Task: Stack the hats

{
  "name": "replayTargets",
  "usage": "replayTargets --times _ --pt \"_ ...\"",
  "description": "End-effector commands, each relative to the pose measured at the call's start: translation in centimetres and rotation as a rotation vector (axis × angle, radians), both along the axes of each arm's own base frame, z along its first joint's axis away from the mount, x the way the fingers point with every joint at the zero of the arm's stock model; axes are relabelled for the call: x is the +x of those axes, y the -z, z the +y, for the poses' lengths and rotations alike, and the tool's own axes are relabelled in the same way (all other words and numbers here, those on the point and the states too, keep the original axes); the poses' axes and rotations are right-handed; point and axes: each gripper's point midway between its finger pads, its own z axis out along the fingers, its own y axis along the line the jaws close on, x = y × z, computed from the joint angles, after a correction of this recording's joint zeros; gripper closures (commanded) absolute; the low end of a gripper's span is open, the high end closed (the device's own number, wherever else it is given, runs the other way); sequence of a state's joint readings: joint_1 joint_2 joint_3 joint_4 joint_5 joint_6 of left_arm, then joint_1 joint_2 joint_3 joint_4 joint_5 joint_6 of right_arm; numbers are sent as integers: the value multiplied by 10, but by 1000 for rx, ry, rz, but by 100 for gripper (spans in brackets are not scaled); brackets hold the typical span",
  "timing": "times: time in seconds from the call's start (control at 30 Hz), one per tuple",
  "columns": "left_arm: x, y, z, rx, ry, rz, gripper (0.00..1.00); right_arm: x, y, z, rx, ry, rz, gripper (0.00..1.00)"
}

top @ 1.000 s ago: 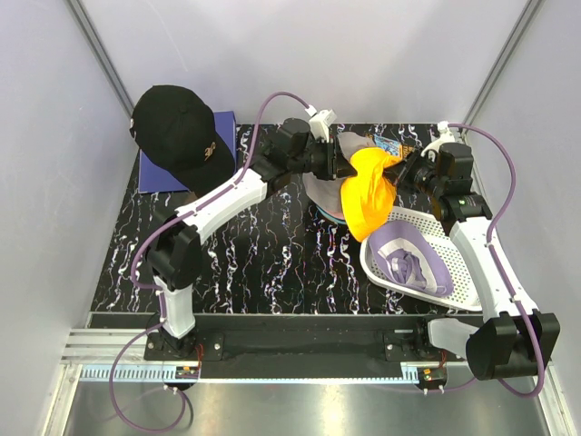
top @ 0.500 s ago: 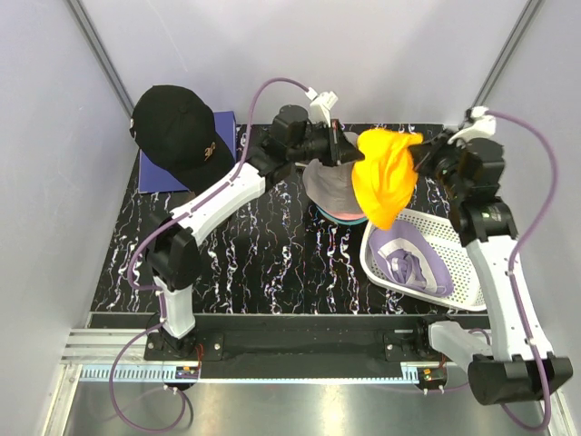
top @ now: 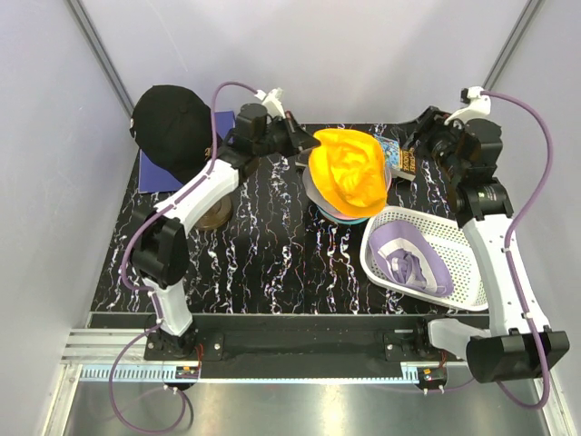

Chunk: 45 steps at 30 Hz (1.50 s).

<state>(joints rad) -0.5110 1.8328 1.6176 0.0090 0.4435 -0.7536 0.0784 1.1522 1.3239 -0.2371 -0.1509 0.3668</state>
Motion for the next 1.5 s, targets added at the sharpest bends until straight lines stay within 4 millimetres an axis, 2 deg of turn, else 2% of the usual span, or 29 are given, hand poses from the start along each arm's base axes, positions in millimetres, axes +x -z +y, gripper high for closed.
replayTargets --times 0.0,0.13,0.23,0.3,0.33,0.37,0.43,0.5,0.57,0.77,0.93,1.27,1.33,1.47 --pt "14 -20 20 -57 -15 -52 100 0 19 11 26 -56 64 32" --pt "23 -16 26 -41 -5 -86 100 7 60 27 63 -175 175 31" --pt "28 2 26 -2 37 -61 100 9 76 40 88 -311 212 31" --pt "26 7 25 15 66 -54 100 8 80 47 101 -393 211 31" --pt "27 11 25 26 72 -61 100 11 90 50 105 -419 228 32" --pt "25 12 24 29 81 -63 100 17 90 39 108 -405 217 32" --pt "27 14 26 45 76 -71 100 23 98 31 125 -422 223 32" --pt "29 15 28 61 64 -81 100 24 95 30 152 -480 207 31" --pt "28 24 32 100 54 -66 100 33 103 22 175 -495 227 30" --pt "32 34 37 150 37 -67 100 43 117 29 221 -622 258 32" --pt "37 44 35 168 36 -54 100 54 126 29 221 -644 252 34" --pt "48 44 37 172 30 -55 100 75 131 30 205 -690 212 31" --pt "49 44 37 171 28 -55 100 78 132 30 213 -702 217 33" --pt "53 43 39 168 19 -54 100 70 129 35 244 -749 234 45"
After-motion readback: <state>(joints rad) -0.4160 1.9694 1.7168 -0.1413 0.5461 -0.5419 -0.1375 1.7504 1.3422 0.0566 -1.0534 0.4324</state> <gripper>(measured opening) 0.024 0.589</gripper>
